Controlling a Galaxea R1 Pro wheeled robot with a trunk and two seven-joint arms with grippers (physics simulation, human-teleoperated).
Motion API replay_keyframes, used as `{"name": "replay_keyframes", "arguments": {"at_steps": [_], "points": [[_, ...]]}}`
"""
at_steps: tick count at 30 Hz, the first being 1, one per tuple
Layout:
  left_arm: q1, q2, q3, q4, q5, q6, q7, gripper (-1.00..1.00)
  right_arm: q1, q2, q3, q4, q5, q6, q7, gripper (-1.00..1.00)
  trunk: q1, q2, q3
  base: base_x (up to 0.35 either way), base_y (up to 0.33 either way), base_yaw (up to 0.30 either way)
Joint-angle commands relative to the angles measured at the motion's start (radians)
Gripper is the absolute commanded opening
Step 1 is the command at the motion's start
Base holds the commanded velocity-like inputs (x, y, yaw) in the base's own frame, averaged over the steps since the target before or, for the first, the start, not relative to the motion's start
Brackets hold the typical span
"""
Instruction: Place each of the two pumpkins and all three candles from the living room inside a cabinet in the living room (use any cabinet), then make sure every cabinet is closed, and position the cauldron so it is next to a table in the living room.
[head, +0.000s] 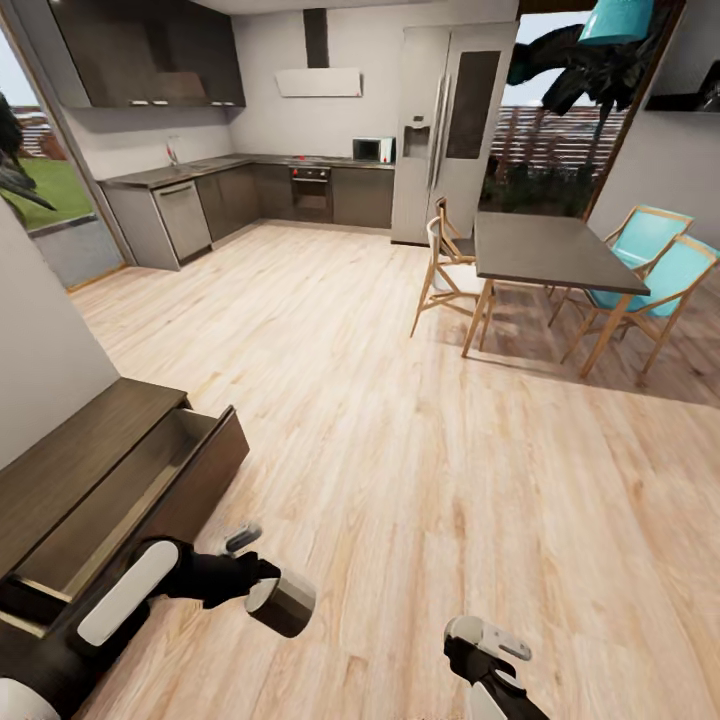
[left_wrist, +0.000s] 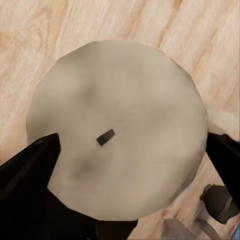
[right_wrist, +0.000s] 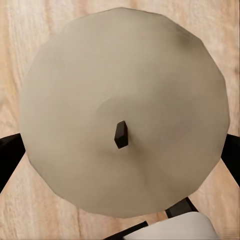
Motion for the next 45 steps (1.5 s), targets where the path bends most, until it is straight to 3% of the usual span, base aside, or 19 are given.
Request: {"name": "replay_keyframes", "arguments": {"at_steps": [1,6,10,15,22,24,28,35,37,39,41,45], "points": [[-0.001,-0.015,-0.001,0.009,-0.01,-0.003,0.013,-1.0,-0.001,-0.001,0.008,-0.001,-0.008,0.0,-0.008,-1.0,-0.004,0.006,0.002,0.0,0.0,-0.259],[-0.005,-0.057,0.001,0.072,-0.123,-0.017,0.019,-1.0,-0.001,-0.001,0.008,-0.001,-0.009,0.0,-0.008,-1.0,-0.023,0.041,0.018,0.0,0.0,-0.259],[-0.007,-0.066,0.0,0.095,-0.147,-0.036,0.019,-1.0,-0.001,-0.001,-0.001,0.001,-0.009,0.0,-0.008,-1.0,-0.038,0.069,0.031,0.0,0.0,-0.259],[-0.009,-0.075,0.0,0.118,-0.206,-0.044,0.021,-1.0,-0.001,-0.002,-0.073,0.024,-0.006,-0.001,-0.008,-1.0,-0.058,0.104,0.046,0.0,0.0,-0.259],[-0.011,-0.138,0.0,0.186,-0.363,-0.08,0.022,-1.0,-0.001,-0.002,-0.086,0.032,-0.006,-0.001,-0.009,-1.0,-0.084,0.153,0.068,0.0,0.0,-0.258],[-0.011,-0.146,0.0,0.194,-0.386,-0.083,0.022,-1.0,-0.001,-0.002,-0.086,0.032,-0.006,-0.001,-0.009,-1.0,-0.092,0.167,0.074,0.0,0.0,-0.25],[-0.016,-0.148,0.001,0.228,-0.396,-0.09,0.022,-1.0,-0.001,-0.002,-0.086,0.032,-0.006,-0.001,-0.009,-1.0,-0.107,0.195,0.087,0.0,0.0,-0.248],[-0.048,-0.152,-0.001,0.351,-0.402,-0.19,0.055,-1.0,0.0,-0.002,-0.086,0.032,-0.006,-0.002,-0.008,-1.0,-0.134,0.244,0.109,0.0,0.0,-0.235],[-0.051,-0.161,-0.002,0.379,-0.419,-0.229,0.068,-1.0,-0.001,-0.001,-0.085,0.032,-0.005,-0.015,-0.008,-1.0,-0.142,0.258,0.115,0.0,0.0,-0.195],[-0.052,-0.174,-0.002,0.43,-0.472,-0.287,0.073,-1.0,-0.001,-0.001,-0.085,0.032,-0.003,-0.037,-0.008,-1.0,-0.15,0.272,0.121,0.0,0.0,-0.15],[-0.052,-0.207,-0.003,0.529,-0.532,-0.371,0.075,-1.0,-0.001,-0.001,-0.085,0.032,-0.002,-0.046,-0.008,-1.0,-0.157,0.286,0.128,0.0,0.0,-0.111],[-0.052,-0.254,-0.007,0.717,-0.595,-0.561,0.066,-1.0,-0.001,-0.001,-0.085,0.032,0.0,-0.05,-0.008,-1.0,-0.161,0.293,0.131,0.0,0.0,-0.088]]}}
